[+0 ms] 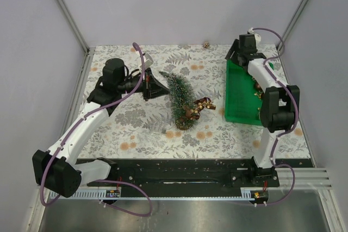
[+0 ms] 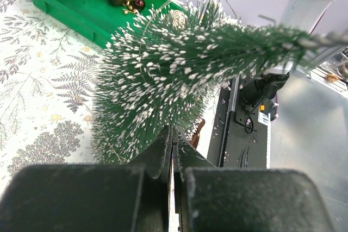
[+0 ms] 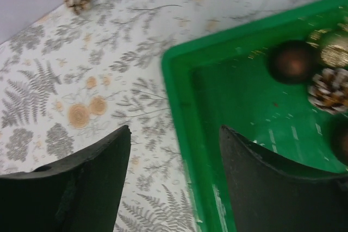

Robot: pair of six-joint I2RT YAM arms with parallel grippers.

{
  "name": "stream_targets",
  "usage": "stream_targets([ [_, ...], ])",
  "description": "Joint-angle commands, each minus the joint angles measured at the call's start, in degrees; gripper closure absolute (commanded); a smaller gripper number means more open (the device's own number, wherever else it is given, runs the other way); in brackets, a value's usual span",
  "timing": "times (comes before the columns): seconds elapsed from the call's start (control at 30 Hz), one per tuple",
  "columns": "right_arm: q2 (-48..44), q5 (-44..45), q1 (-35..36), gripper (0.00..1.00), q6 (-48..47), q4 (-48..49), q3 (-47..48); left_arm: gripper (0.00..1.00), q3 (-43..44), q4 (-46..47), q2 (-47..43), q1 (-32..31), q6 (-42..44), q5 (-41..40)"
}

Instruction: Decorate the small christmas tree

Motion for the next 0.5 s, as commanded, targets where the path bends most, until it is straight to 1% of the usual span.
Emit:
stream_targets([
  [0.0, -3.3, 3.3, -1.9, 0.31, 5.5, -5.8, -8.3, 1.00, -0.9, 3.3, -2.7, 0.3, 0.7, 0.9],
  [0.13, -7.2, -0.7, -1.8, 0.49, 9.1, -6.3, -19.1, 1.00, -1.0, 3.2, -3.3, 0.3, 0.9, 0.9],
  [0.27, -9.9, -6.6, -1.7, 0.63, 11.5, -6.7, -27.5, 1.00, -1.0, 3.5, -3.6, 0.2, 0.8, 0.9],
  [0.3, -11.0, -8.2, -1.3, 0.65, 11.8, -5.8, -29.9, 1.00, -1.2, 3.6, -3.6, 0.2, 0.7, 0.9],
  [0.37, -13.1, -9.9, -0.1, 0.66, 13.3, -3.6, -33.3, 1.00, -1.3, 4.2, -3.6, 0.1, 0.5, 0.9],
  [0.4, -14.0, -11.7, 0.9, 0.66, 14.2, -2.2, -34.6, 1.00, -1.5, 4.6, -3.6, 0.0, 0.4, 0.8],
  [0.47, -15.0, -12.7, 3.4, 0.66, 16.1, -0.9, -35.8, 1.00, -1.5, 4.7, -3.6, -0.1, 0.3, 0.5],
])
